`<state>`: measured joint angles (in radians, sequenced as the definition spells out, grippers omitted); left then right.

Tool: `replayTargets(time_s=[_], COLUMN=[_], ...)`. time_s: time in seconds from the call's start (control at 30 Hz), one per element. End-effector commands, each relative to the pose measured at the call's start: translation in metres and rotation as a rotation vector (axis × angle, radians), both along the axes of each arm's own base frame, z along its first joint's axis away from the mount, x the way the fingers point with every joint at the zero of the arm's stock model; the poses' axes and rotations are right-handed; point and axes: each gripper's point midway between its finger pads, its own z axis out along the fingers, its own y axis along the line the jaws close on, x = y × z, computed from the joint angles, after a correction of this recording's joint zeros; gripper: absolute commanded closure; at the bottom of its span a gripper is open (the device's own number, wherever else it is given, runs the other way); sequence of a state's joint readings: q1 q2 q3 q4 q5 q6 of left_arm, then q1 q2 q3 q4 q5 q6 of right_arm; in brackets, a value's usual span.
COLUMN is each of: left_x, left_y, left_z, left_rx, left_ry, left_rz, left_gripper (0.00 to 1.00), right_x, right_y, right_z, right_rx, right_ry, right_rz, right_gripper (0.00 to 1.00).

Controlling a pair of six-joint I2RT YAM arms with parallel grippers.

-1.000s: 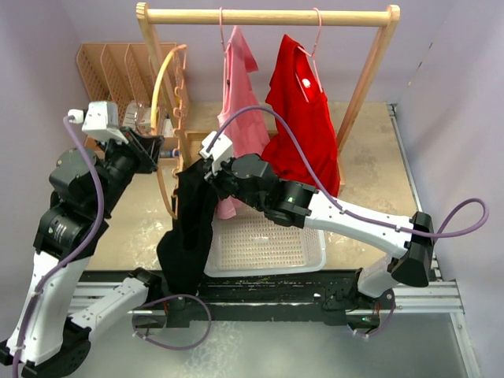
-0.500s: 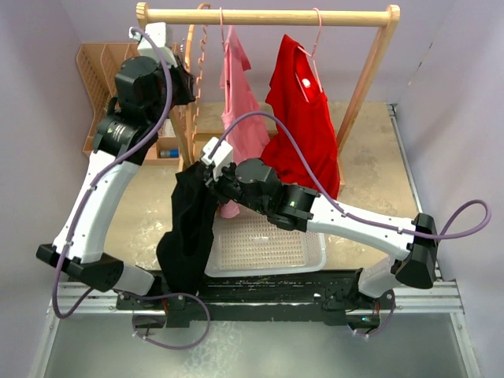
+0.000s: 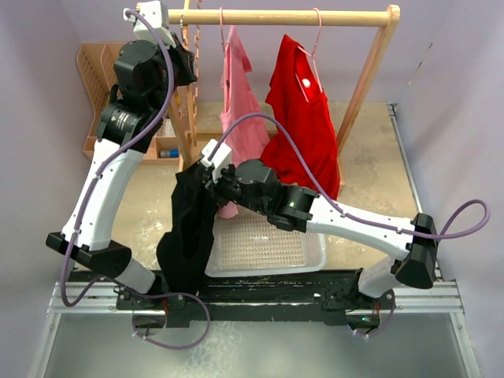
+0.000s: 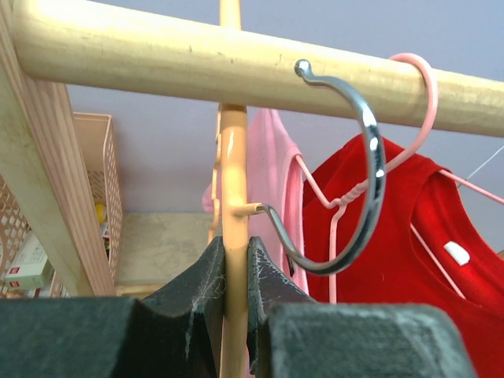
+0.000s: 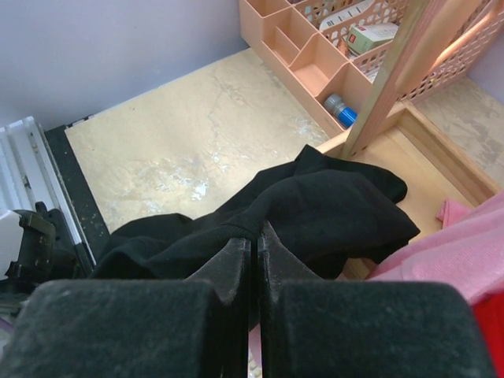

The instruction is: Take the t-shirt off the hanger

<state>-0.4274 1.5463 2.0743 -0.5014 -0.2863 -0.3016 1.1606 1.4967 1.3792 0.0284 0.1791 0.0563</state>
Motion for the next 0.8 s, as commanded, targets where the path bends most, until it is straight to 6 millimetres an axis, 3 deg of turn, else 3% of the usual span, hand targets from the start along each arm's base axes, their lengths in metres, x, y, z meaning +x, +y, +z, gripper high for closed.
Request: replayTargets(time_s=[0.0, 0.3, 0.6, 0.77], left_x=[0.003, 0.023, 0.041, 0.055], left_y=[0.008, 0.021, 0.053, 0.061], left_z=[0.058, 0.060, 0.040, 0.018], left_rx=[-0.079, -0.078, -0.129, -0.150], left_ry=[-0.169, -0.173, -0.129, -0.077], left_rz=[0.044, 0.112, 0.131, 0.119], left_gripper=[1.00, 1.00, 1.00, 1.00], right_x=[-0.006, -0.011, -0.014, -0.014], right_y=[0.000, -0.004, 0.002, 0.005], right_z=[0.028, 0.023, 0.017, 0.014], right_rx=[0.088, 0.107, 0.105, 0.101], right_ry=[-0.031, -0.004, 0.011, 0.012], right_rz=[0.020, 0.019, 0.038, 0.042], right_gripper=[1.00, 1.00, 1.00, 1.00])
